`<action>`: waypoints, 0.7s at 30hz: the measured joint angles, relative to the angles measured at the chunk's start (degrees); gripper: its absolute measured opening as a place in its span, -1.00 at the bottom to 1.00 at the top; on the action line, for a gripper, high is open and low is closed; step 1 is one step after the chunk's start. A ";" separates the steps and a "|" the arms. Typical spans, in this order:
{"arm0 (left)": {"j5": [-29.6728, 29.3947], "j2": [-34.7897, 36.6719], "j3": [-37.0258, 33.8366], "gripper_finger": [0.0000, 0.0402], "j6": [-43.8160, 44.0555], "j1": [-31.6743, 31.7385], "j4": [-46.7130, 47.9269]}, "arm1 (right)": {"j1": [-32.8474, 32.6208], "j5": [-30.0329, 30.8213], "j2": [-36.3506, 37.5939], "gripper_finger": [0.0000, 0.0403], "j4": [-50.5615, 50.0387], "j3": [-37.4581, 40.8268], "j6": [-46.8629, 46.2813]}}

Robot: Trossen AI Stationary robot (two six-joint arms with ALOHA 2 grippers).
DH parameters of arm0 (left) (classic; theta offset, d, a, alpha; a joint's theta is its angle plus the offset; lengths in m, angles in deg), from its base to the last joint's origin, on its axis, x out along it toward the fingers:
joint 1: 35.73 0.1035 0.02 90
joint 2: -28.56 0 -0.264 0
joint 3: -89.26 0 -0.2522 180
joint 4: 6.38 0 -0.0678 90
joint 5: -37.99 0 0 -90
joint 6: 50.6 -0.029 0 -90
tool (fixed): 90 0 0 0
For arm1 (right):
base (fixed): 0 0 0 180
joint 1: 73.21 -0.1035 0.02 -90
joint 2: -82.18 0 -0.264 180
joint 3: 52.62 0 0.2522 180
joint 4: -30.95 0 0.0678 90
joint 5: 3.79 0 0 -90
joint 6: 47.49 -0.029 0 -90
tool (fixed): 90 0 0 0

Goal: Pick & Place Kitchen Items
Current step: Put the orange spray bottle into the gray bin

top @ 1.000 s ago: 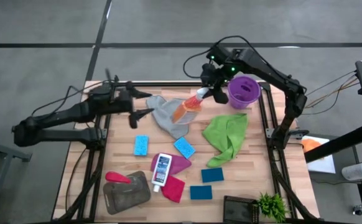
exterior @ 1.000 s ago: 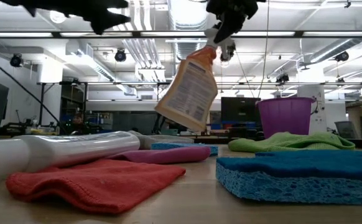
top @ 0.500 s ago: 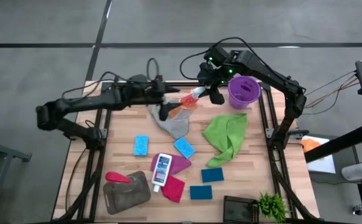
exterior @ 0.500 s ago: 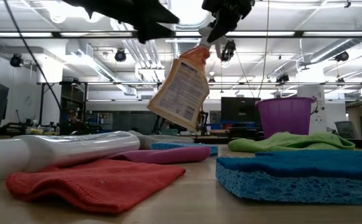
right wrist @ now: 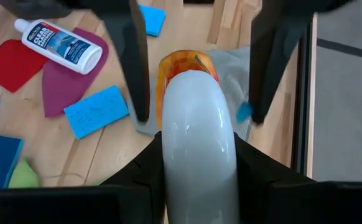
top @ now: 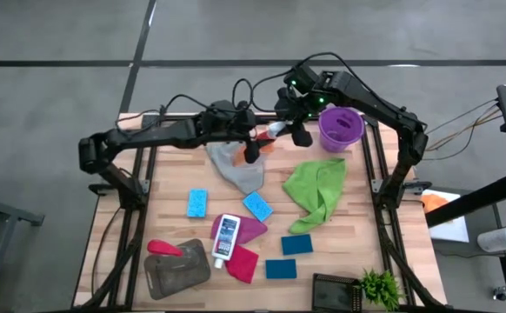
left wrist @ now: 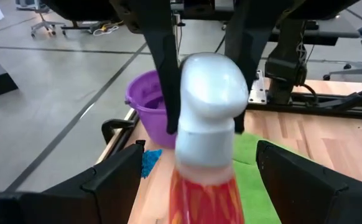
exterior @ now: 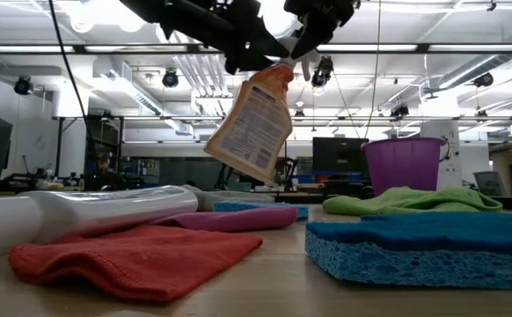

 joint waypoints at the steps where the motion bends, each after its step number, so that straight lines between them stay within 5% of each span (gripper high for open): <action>1: 0.02 -0.64 0.54 0.55 0.00 0.00 0.00 | -0.07 -0.04 0.00 -0.41 0.33 0.00 0.15; 10: -2.68 -1.77 2.06 0.48 -0.04 -0.04 0.15 | -0.79 -0.02 0.00 -0.41 1.05 0.00 0.20; 18: -2.82 -1.59 2.06 -0.31 -1.75 -0.09 0.24 | -0.85 0.17 0.00 -0.41 2.76 -0.02 0.25; 21: -2.89 -1.52 2.06 -0.39 -2.20 -0.09 0.57 | -0.85 0.17 0.00 -0.41 3.05 -0.02 0.24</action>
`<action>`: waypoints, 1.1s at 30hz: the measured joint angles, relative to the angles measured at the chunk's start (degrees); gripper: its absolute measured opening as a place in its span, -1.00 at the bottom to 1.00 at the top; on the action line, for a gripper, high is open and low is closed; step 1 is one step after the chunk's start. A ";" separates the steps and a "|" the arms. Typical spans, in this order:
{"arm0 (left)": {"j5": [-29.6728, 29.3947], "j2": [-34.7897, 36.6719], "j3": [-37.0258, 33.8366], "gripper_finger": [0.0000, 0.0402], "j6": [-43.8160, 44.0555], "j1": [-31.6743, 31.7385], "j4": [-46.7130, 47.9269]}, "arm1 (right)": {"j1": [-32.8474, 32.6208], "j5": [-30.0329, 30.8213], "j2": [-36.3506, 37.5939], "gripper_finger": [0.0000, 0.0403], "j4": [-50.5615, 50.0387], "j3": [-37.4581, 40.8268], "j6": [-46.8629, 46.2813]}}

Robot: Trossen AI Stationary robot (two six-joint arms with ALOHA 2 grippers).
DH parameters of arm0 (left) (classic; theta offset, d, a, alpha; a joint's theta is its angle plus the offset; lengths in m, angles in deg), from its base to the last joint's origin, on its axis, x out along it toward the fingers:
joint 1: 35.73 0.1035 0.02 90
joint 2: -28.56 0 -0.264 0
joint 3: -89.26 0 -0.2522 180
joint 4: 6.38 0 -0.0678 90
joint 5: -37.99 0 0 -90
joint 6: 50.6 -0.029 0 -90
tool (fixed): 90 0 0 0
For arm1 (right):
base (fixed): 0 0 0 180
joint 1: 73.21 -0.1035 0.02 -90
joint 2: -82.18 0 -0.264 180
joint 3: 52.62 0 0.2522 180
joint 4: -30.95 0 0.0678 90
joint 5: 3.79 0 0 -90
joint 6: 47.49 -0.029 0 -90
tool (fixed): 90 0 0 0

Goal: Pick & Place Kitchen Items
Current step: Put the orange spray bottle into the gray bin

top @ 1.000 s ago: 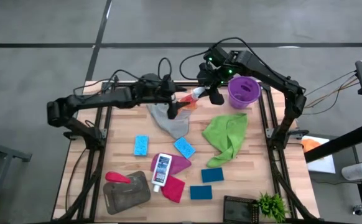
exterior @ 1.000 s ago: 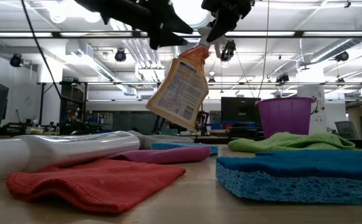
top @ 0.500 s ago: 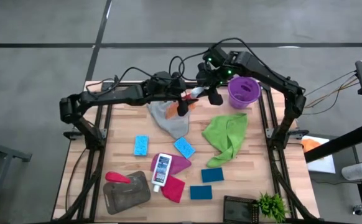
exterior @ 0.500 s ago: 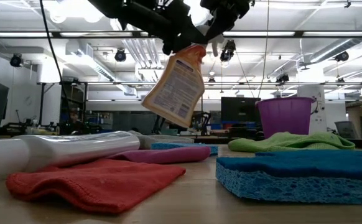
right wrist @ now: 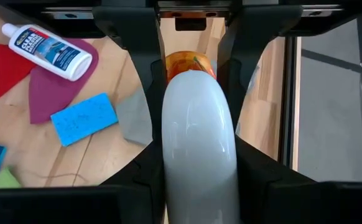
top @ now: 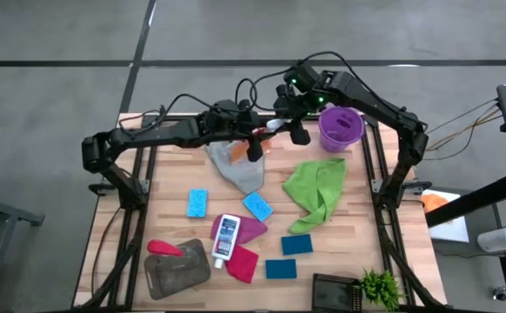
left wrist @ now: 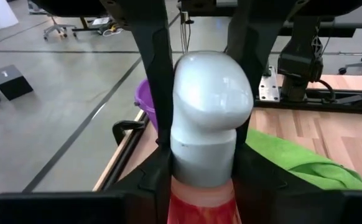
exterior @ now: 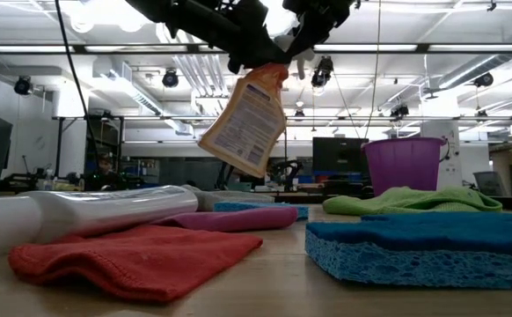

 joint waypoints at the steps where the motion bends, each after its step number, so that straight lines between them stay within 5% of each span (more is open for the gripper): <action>1: -0.14 0.03 0.00 -0.39 -0.40 0.00 0.06 | 0.00 0.00 0.00 -0.41 0.17 0.00 0.00; 4: -0.22 0.03 0.00 -0.39 -0.58 0.00 0.10 | 0.06 -0.75 0.00 -0.39 0.61 0.02 -0.03; 11: -0.40 0.43 0.00 -0.39 -0.33 0.04 0.85 | -0.04 -8.49 0.00 0.43 6.62 -0.07 -2.49; 14: -0.42 1.05 0.00 -0.39 -0.33 0.04 0.52 | 0.26 -13.48 0.13 0.62 9.81 0.00 -2.71; 25: -0.34 2.48 -4.15 -0.39 -0.62 0.34 -4.84 | 1.95 -25.17 1.42 0.68 19.98 0.33 -4.23; 29: -0.34 5.04 -8.71 -0.39 -0.63 0.37 -9.02 | 3.11 -34.97 2.61 0.68 31.58 3.40 -8.35; 33: -0.31 10.29 -12.74 -0.39 -0.81 0.37 -13.06 | 3.34 -37.22 3.08 0.68 45.92 9.07 -14.40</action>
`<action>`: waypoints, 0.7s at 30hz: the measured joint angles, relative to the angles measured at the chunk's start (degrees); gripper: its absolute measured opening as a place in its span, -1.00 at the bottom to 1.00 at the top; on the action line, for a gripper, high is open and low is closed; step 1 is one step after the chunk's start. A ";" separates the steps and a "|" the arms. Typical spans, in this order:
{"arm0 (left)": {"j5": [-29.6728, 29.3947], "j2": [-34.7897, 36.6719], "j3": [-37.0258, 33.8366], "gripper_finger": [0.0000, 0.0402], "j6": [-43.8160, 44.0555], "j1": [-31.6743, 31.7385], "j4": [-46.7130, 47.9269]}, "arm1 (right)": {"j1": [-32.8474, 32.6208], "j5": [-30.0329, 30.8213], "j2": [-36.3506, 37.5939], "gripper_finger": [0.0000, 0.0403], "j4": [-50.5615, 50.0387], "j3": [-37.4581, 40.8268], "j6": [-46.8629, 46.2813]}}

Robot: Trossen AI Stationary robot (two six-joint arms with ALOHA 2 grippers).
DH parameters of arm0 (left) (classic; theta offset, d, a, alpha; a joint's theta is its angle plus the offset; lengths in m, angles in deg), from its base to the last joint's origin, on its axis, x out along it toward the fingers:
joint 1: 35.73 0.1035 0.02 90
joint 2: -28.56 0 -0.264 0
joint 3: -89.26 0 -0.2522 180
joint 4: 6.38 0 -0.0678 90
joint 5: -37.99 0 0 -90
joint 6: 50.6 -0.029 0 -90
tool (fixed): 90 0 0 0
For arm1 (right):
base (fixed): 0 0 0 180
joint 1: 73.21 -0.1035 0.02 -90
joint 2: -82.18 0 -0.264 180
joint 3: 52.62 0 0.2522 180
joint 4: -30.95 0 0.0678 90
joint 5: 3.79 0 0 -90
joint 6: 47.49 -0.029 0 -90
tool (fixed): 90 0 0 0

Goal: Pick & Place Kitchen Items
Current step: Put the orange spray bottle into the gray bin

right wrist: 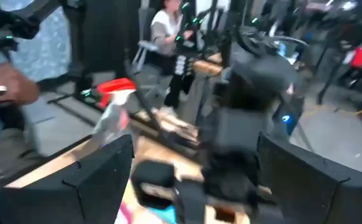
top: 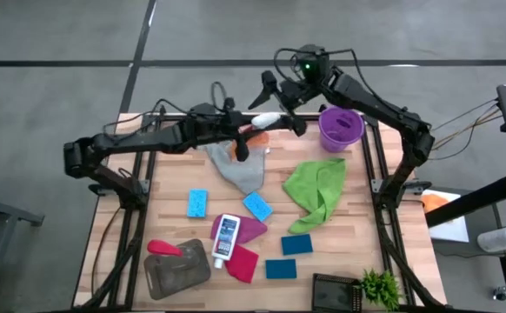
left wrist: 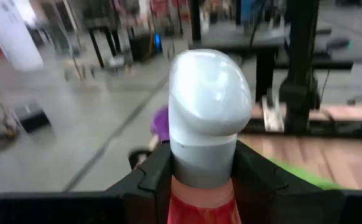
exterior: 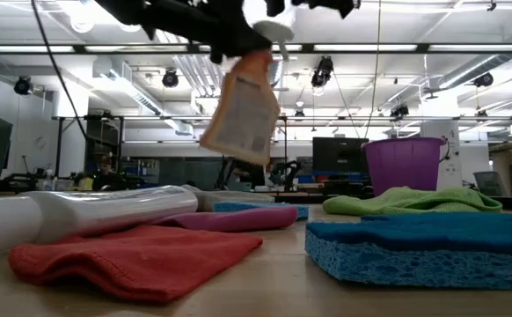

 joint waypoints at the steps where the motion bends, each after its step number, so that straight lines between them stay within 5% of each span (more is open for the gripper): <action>1: -0.06 1.54 -0.94 -0.39 -0.02 0.00 -0.17 | 0.13 0.53 0.27 0.68 3.43 1.43 -1.51; 14: -0.28 25.96 -5.88 -0.39 -0.43 -1.24 12.55 | 5.22 13.77 12.69 0.68 49.21 24.28 -16.35; 21: -0.13 37.41 -3.63 -0.39 -0.13 -3.87 21.03 | 9.25 19.25 21.30 0.68 52.37 37.76 -17.35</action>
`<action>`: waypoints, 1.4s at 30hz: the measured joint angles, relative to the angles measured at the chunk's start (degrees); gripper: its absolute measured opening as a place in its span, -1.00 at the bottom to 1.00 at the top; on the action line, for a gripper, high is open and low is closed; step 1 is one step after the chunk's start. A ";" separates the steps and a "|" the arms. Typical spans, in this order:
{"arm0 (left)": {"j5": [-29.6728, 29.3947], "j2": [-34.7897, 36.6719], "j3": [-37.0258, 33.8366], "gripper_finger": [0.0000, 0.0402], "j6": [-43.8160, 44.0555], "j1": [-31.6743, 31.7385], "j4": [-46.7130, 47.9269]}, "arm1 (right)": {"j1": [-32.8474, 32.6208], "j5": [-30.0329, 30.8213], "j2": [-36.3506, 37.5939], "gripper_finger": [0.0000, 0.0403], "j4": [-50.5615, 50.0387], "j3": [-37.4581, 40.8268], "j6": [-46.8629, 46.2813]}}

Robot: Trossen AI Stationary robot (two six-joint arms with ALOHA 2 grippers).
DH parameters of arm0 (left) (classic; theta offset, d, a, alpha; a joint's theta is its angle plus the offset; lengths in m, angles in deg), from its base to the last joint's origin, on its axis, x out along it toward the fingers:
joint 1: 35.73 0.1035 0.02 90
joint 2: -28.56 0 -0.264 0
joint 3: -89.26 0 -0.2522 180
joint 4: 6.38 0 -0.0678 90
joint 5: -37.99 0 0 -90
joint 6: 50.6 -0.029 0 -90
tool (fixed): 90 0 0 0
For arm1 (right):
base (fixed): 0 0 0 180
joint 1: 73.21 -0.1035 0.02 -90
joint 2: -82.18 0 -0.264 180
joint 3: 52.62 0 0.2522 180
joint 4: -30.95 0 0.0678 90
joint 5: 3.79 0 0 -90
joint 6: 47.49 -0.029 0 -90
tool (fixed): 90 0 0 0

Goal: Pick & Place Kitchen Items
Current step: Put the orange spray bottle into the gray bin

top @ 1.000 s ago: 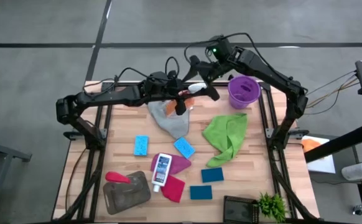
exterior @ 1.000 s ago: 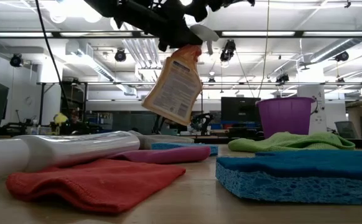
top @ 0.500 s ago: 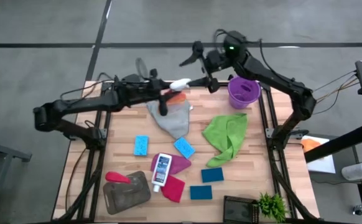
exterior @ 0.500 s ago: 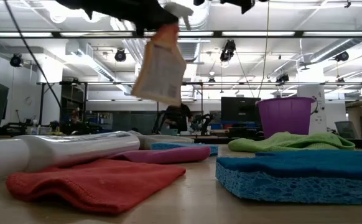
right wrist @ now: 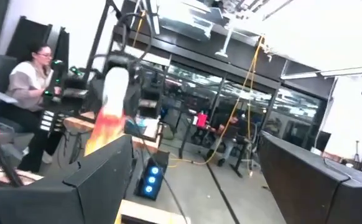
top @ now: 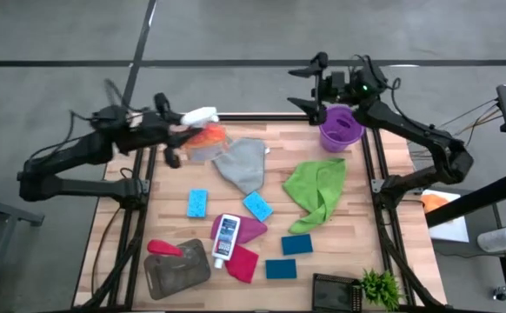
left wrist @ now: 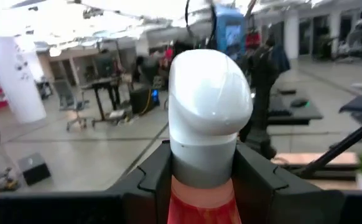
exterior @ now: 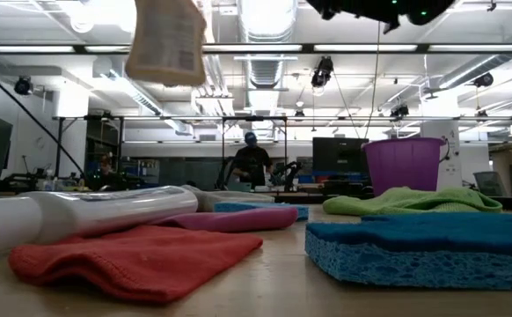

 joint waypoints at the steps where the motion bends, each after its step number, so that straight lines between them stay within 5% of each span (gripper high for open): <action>1: 0.52 1.10 0.74 -0.39 0.32 -0.54 0.73 | 0.39 0.02 1.08 0.68 0.23 1.30 -0.16; 14: 19.73 4.04 5.63 -0.39 3.25 -11.81 3.51 | 1.36 0.51 6.65 0.68 -1.18 11.28 -0.51; 25: 24.94 1.85 8.03 -0.39 2.30 -24.01 2.24 | 1.31 0.49 4.11 0.68 -2.16 11.26 -0.82; 32: 24.77 -3.73 8.13 -0.39 -0.31 -33.03 -9.26 | 1.29 0.92 2.33 0.68 -2.28 11.26 -0.92; 42: 23.73 -11.64 8.17 -0.39 4.37 -37.59 -12.39 | 1.29 1.09 -0.38 0.68 -2.29 11.24 -2.40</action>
